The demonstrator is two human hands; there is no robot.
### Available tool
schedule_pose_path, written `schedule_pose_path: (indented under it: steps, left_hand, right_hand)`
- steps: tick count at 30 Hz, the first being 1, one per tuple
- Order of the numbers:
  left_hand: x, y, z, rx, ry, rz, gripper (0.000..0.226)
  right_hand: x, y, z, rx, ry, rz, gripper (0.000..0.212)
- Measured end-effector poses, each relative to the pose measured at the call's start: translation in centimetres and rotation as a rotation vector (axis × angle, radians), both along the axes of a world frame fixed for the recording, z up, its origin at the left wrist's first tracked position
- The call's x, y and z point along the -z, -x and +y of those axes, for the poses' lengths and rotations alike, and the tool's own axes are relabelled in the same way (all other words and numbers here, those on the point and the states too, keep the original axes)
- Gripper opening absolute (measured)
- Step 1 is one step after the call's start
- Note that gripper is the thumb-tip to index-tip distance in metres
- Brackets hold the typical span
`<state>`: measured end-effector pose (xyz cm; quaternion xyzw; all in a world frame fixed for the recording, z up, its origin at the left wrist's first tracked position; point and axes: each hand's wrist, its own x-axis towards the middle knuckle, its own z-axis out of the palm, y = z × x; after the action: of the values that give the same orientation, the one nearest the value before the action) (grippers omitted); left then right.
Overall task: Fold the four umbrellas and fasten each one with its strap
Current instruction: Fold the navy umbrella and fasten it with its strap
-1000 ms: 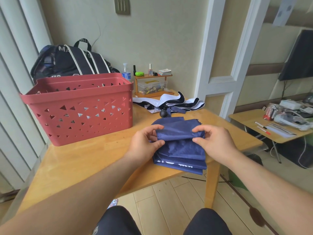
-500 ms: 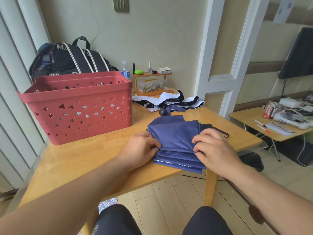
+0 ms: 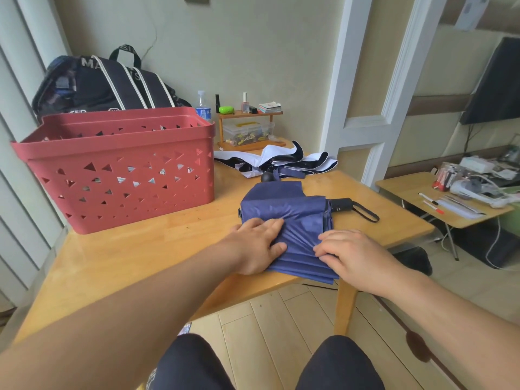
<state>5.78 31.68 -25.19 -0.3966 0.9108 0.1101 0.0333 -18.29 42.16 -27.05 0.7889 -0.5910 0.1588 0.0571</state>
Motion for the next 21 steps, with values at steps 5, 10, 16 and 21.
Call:
schedule_pose_path:
  steps: [5, 10, 16, 21]
  left_hand:
    - [1.4, -0.6, 0.7, -0.013, 0.043, -0.086, 0.067]
    - [1.0, -0.6, 0.5, -0.003, 0.05, -0.124, 0.069]
    - [1.2, -1.2, 1.0, 0.069, 0.052, -0.073, 0.056]
    - [1.2, -4.9, 0.3, 0.228, -0.059, -0.01, 0.049]
  right_hand:
    - [-1.1, -0.7, 0.2, 0.056, -0.109, -0.035, 0.022]
    - [-3.6, -2.1, -1.4, 0.156, -0.097, -0.117, 0.023]
    - [-2.5, -7.7, -6.8, 0.247, -0.179, -0.801, 0.02]
    - [-0.1, -4.0, -5.5, 0.278, -0.187, -0.236, 0.035]
